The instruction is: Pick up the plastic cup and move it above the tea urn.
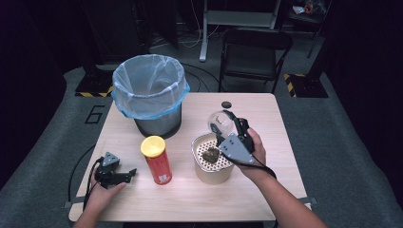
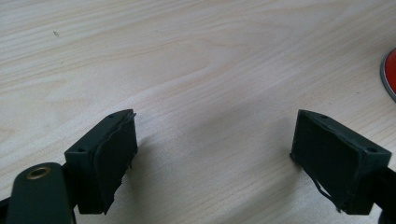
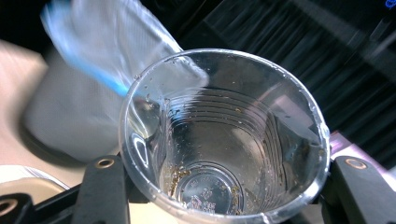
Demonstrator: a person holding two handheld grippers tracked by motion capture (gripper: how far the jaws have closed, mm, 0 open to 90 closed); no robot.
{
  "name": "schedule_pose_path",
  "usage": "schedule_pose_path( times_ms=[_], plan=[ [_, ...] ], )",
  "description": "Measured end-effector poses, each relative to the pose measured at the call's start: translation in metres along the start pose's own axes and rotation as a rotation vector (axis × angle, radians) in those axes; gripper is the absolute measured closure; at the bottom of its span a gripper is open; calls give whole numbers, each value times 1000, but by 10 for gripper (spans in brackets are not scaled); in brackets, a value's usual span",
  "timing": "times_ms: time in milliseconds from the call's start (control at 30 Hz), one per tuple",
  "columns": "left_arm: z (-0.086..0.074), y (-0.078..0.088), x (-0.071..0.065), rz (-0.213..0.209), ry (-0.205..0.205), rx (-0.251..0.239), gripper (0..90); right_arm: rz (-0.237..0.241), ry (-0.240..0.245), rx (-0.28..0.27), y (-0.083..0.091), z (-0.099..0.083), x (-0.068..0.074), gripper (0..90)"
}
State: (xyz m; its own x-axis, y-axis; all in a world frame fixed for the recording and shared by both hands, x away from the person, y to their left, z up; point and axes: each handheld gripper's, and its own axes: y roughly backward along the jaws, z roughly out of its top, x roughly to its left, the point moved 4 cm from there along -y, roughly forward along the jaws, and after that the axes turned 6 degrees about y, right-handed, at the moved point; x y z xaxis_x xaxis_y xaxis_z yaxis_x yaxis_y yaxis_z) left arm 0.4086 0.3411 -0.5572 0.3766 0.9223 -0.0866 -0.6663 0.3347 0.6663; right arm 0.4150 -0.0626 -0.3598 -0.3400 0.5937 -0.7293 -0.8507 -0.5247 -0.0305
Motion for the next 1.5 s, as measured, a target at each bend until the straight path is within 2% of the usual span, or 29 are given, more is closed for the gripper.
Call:
schedule_pose_path(
  times_ms=[33, 67, 100, 133, 200, 233, 267, 333, 467, 567, 633, 733, 867, 1033, 1167, 1233, 1400, 1500],
  plan=[
    [0, 0, 0, 0, 0, 0, 137, 47, -114, 4, -1, -1, -5, 386],
    [0, 0, 0, 0, 1, 0, 137, 89, -205, 10, -1, -2, -8, 385],
    [0, 0, 0, 0, 0, 0, 137, 109, -249, 10, -2, -3, -9, 385],
    [0, 0, 0, 0, 0, 0, 137, 170, -367, 21, -3, -5, -12, 385],
    [0, 0, 0, 0, 1, 0, 136, 251, -509, 34, -5, -10, -15, 384],
    [0, 0, 0, 0, 0, 0, 136, 302, -589, 57, -6, -14, -14, 383],
    [0, 0, 0, 0, 0, 0, 136, 321, -640, 61, -8, -16, -15, 383],
    [0, 0, 0, 2, 0, -2, 136, 357, -694, 89, -10, -22, -15, 382],
    [0, 0, 0, 0, 1, 0, 136, 406, -746, 116, -11, -26, -13, 381],
    [0, 0, 0, 3, 1, -2, 136, 438, -768, 121, -10, -22, -11, 381],
    [0, 0, 0, 3, 1, -2, 135, 454, -776, 112, -10, -17, -13, 381],
    [0, 0, 0, 3, 2, -2, 134, 452, -775, 101, -8, -8, -18, 380],
    [0, -1, -1, 3, 6, -4, 133, 451, -732, 81, -7, 9, -27, 380],
    [0, 0, -1, 3, 6, 7, 133, 452, -714, 64, -12, 34, -43, 379],
    [0, 0, -1, 5, 6, 8, 132, 450, -688, 67, -25, 51, -57, 377],
    [0, 0, -1, 5, 6, 8, 132, 448, -679, 53, -33, 60, -66, 376],
    [0, 0, -2, 0, 2, -1, 130, 438, -676, 34, -56, 82, -86, 376],
    [-1, 0, -3, -11, -2, 10, 126, 429, -644, 37, -70, 93, -94, 375]
  ],
)
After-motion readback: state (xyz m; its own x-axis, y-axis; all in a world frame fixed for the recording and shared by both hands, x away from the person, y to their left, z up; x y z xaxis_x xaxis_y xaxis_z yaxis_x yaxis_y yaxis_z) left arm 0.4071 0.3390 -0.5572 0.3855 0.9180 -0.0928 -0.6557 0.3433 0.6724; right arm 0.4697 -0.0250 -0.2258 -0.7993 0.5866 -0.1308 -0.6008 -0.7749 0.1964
